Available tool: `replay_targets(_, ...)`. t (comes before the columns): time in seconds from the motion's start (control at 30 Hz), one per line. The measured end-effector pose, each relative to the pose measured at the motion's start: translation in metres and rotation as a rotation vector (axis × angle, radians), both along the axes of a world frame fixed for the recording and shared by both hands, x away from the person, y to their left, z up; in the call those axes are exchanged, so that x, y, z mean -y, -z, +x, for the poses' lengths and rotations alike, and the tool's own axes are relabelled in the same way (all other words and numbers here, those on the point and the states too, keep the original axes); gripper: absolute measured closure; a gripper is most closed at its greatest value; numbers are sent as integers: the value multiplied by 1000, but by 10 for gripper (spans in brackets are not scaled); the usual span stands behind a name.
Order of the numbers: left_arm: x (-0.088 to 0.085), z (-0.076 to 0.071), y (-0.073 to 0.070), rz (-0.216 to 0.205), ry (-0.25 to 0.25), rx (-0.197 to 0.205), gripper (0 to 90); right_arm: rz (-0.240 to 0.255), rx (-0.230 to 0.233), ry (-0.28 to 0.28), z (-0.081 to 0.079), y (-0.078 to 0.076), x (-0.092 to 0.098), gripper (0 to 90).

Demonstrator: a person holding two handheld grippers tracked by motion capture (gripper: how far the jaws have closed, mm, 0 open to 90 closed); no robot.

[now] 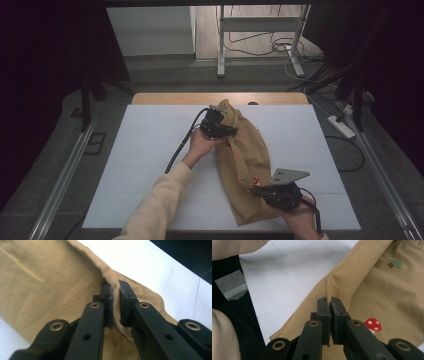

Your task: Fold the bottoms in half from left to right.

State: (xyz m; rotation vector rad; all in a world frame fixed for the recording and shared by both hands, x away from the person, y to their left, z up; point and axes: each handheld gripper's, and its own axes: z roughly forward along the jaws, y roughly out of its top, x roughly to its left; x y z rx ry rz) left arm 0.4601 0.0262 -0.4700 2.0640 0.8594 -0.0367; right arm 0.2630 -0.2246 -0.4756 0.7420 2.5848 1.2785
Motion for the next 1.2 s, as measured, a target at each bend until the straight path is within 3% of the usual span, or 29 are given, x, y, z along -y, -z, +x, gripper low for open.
replay_targets(0.67,17,2,10,19,14,-6,830,-17,-24,-1,-2,6,5,864)
replay_targets(1.2,28,6,23,16,5,-34,826,-22,-37,18,-1,9,10,862)
